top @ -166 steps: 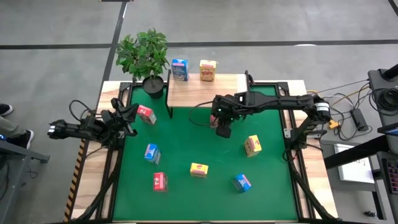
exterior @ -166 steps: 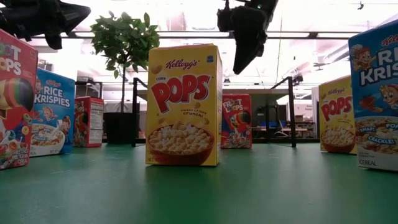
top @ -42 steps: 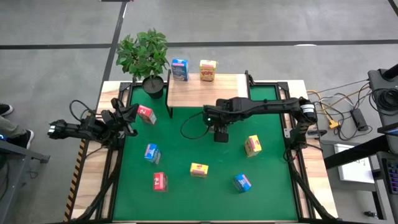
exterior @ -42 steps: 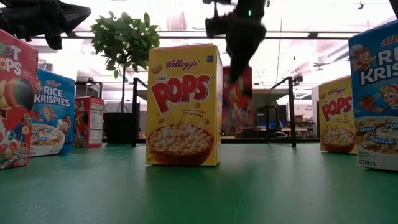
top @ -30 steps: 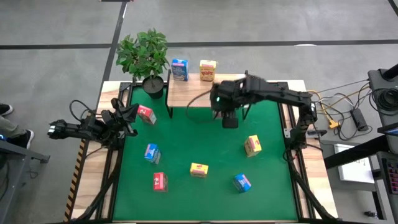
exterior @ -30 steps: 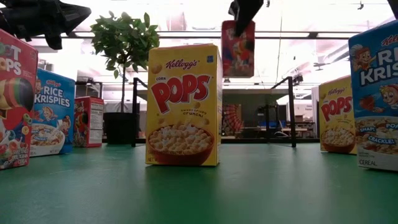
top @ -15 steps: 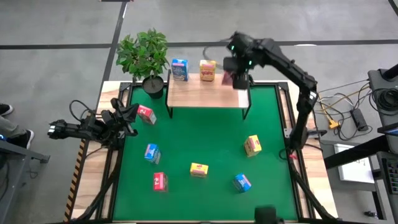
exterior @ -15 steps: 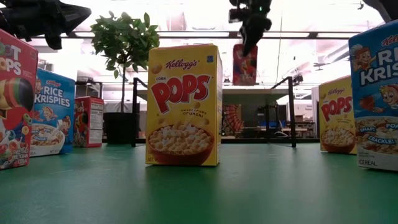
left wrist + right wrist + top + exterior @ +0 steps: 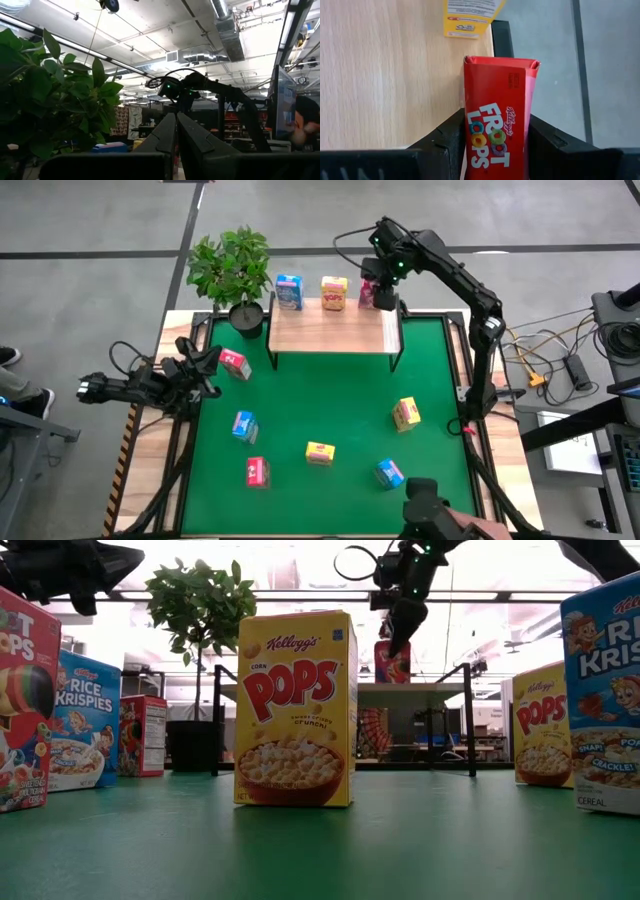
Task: Stack cereal on shelf
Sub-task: Put the top right red cereal box on the shelf
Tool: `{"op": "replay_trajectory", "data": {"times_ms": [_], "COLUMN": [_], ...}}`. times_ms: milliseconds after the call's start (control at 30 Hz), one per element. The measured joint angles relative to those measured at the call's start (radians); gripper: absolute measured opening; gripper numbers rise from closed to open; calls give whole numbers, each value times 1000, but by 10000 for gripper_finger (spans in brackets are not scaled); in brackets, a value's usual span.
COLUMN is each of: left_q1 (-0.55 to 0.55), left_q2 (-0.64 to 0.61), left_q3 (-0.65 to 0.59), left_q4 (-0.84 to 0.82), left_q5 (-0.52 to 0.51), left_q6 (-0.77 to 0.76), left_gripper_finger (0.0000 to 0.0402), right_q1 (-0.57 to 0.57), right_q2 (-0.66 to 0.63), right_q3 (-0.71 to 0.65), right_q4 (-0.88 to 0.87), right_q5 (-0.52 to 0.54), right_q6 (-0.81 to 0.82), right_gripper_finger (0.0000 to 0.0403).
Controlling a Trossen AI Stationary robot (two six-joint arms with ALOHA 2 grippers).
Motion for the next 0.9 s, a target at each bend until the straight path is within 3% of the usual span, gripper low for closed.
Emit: {"op": "replay_trajectory", "data": {"times_ms": [333, 900], "left_q1": [0, 0], "left_q2": [0, 0], "left_q3": [0, 0], "left_q4": [0, 4], "left_q5": [0, -1], "left_q6": [1, 1], "left_gripper_finger": [0, 0], "right_q1": [0, 0], "right_q2": [-8, -9], "right_q3": [-1, 34], "right_q4": [-1, 1], "right_q5": [6, 6], "right_q6": [50, 72], "right_gripper_finger": [148, 210]}}
